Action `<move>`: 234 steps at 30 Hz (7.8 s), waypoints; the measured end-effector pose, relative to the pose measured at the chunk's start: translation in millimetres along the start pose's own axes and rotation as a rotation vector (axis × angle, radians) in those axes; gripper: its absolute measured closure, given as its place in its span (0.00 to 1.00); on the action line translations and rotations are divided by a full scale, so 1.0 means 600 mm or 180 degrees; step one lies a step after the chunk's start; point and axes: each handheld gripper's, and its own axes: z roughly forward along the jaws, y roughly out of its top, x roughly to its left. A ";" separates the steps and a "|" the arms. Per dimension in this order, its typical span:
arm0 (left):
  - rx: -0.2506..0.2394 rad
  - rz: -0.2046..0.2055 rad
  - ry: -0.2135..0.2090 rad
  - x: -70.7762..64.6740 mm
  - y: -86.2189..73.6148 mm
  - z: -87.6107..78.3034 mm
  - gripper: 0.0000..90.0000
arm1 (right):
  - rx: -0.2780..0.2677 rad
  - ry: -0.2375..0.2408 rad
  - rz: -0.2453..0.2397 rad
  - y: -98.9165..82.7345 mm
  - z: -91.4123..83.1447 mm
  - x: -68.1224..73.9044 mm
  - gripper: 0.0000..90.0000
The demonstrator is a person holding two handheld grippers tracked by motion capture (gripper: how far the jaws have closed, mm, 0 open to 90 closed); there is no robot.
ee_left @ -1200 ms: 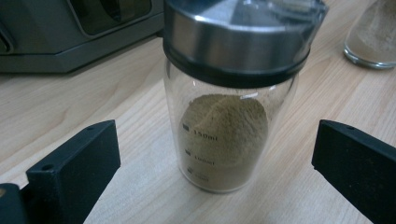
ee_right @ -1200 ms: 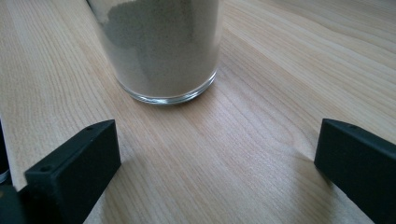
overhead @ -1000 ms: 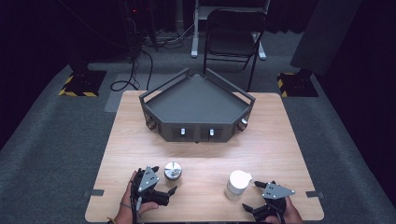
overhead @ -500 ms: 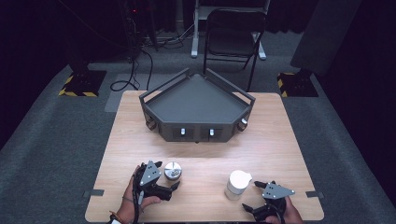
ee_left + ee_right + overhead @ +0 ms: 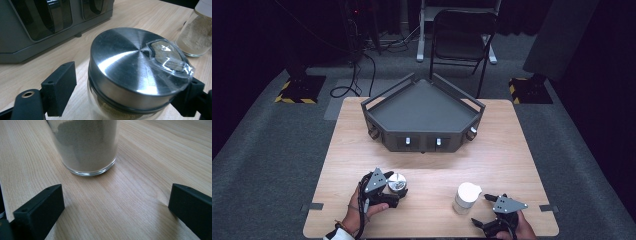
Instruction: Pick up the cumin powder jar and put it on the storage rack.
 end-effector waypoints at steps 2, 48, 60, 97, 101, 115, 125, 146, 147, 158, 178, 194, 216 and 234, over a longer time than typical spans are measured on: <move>-0.0008 0.0013 -0.0034 0.002 0.000 0.002 0.29 | 0.0000 -0.0001 0.0000 0.000 0.000 0.000 0.00; 0.0003 -0.0172 0.0191 0.017 0.153 -0.023 0.35 | -0.0002 -0.0023 0.0011 0.000 0.000 0.002 0.00; -0.0079 -0.0168 0.0213 0.036 0.213 -0.028 0.35 | -0.0002 -0.0024 0.0012 0.000 0.000 0.002 0.00; -0.0086 -0.0063 0.0306 0.120 0.330 0.053 0.35 | -0.0003 -0.0052 0.0033 -0.001 -0.001 0.005 0.00; -0.0082 -0.0053 0.0313 0.126 0.334 0.067 0.35 | -0.0003 -0.0050 0.0033 -0.001 -0.001 0.005 0.00; -0.0037 -0.0054 0.0367 0.147 0.340 0.109 0.35 | -0.0001 -0.0044 0.0033 -0.001 -0.001 0.004 0.00; -0.0010 -0.0073 0.0358 0.154 0.334 0.122 0.35 | -0.0003 -0.0030 0.0018 -0.001 -0.002 0.003 0.00; -0.0080 -0.0169 0.0324 0.161 0.301 0.140 0.34 | -0.0001 -0.0031 0.0022 -0.001 -0.002 0.004 0.00; -0.0069 -0.0193 0.0313 0.162 0.300 0.141 0.34 | -0.0003 -0.0032 0.0019 -0.001 -0.002 0.003 0.00; -0.0054 -0.0225 0.0429 0.153 0.301 0.140 0.08 | -0.0003 -0.0033 0.0023 -0.001 -0.002 0.004 0.00; -0.0397 -0.0057 0.0545 0.099 0.347 0.061 0.04 | -0.0004 -0.0022 0.0011 -0.001 -0.002 0.003 0.00; -0.0490 -0.0018 0.0493 0.075 0.322 0.005 0.03 | -0.0006 -0.0022 0.0011 -0.002 -0.002 0.003 0.00; -0.0572 -0.0052 0.0482 0.041 0.221 -0.042 0.02 | -0.0003 -0.0022 0.0012 -0.001 -0.002 0.003 0.00; -0.0431 -0.0030 0.0593 0.016 0.122 -0.059 0.02 | -0.0003 -0.0024 0.0013 -0.001 -0.002 0.003 0.00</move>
